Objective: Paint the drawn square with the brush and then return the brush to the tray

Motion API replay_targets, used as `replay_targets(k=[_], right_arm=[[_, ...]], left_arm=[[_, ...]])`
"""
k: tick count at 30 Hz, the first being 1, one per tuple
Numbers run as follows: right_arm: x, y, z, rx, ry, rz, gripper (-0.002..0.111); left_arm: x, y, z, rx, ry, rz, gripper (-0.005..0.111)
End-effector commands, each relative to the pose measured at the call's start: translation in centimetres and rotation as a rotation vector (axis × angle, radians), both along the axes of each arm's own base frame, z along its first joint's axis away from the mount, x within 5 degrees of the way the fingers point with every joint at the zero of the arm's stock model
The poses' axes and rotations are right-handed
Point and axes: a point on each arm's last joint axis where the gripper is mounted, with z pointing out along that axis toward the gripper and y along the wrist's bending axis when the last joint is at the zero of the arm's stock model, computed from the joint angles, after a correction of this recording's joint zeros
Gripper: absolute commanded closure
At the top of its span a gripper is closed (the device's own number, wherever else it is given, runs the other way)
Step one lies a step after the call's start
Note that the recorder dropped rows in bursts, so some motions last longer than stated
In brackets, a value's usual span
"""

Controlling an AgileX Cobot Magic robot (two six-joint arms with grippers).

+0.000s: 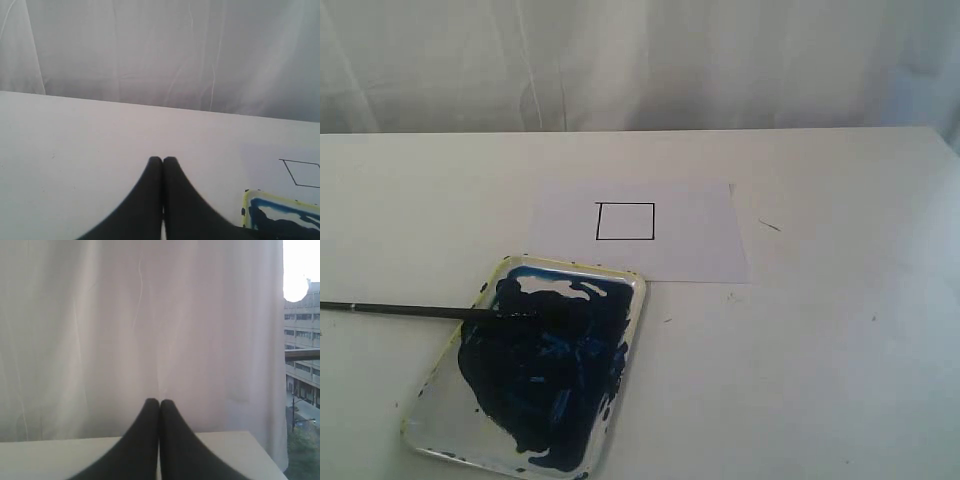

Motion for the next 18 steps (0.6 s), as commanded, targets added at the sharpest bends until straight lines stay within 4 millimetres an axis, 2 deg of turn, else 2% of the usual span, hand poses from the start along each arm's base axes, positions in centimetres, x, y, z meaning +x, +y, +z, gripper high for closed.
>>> replay_targets(k=[1,7,11,14,18], right_arm=[[-0.8,0.0,1.9,0.013,-0.026,0.014,0.108],[-2.0,0.1,4.4,0.013,-0.068,0.017,0.108],[-2.5,0.1,6.1,0.012,-0.070,0.020,0.108],[-1.9,0.1,7.5,0.010,-0.001,0.023,0.108],[0.3,0.2,10.0,0.009,0.064,0.023,0.108]], left_arm=[[-1.0,0.0,2.0,-0.026,-0.015,-0.008,0.107],[-2.7,0.0,4.8,-0.019,-0.026,-0.009,0.107],[-2.8,0.0,6.7,-0.017,0.018,-0.007,0.107],[-1.9,0.0,8.4,0.014,0.088,-0.009,0.107],[0.7,-0.1,10.5,0.025,0.194,-0.012,0.107]])
